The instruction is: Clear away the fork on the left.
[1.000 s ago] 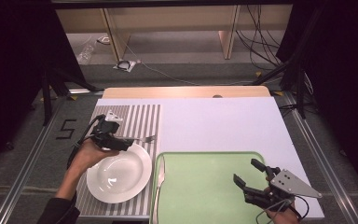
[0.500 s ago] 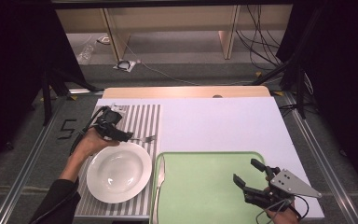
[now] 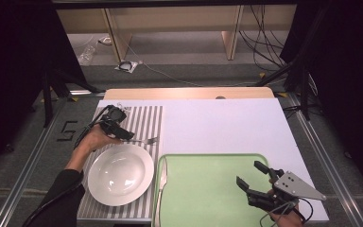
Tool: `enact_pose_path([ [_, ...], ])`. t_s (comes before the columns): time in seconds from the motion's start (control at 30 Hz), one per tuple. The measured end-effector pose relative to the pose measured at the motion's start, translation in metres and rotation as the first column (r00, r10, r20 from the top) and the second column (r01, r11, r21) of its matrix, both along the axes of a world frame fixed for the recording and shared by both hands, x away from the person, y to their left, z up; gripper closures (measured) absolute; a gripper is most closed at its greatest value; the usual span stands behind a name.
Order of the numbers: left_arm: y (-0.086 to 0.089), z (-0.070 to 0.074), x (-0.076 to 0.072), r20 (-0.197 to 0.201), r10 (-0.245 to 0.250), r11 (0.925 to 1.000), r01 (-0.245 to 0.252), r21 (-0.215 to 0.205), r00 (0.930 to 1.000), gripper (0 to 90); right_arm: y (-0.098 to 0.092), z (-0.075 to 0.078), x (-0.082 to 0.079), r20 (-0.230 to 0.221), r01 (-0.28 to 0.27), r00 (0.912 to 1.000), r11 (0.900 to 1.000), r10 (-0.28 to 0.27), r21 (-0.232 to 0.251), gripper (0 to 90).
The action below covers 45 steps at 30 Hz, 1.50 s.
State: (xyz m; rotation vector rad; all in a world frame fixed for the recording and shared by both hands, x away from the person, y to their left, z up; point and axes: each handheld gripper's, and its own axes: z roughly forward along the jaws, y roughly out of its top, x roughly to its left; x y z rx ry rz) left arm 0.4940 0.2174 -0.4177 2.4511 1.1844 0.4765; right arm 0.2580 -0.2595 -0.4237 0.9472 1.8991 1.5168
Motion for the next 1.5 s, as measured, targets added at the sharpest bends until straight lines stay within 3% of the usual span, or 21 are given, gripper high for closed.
enact_pose_path([
  [0.43,0.000,-0.012,0.014,-0.055,-0.013,0.9992,0.015,0.038,0.9984,22.0,0.000,0.000,0.000,-0.004,-0.003,1.0000,1.000,0.003,0.001,22.2],
  [0.97,-0.004,-0.030,0.023,-0.125,-0.045,0.9942,0.057,0.092,0.9912,24.2,0.001,0.000,0.001,-0.005,-0.007,1.0000,1.000,0.007,0.000,22.2],
  [1.5,-0.009,-0.035,0.028,-0.161,-0.080,0.9879,0.099,0.119,0.9838,31.5,0.001,-0.001,0.002,-0.007,-0.010,0.9999,1.000,0.010,0.003,22.2],
])
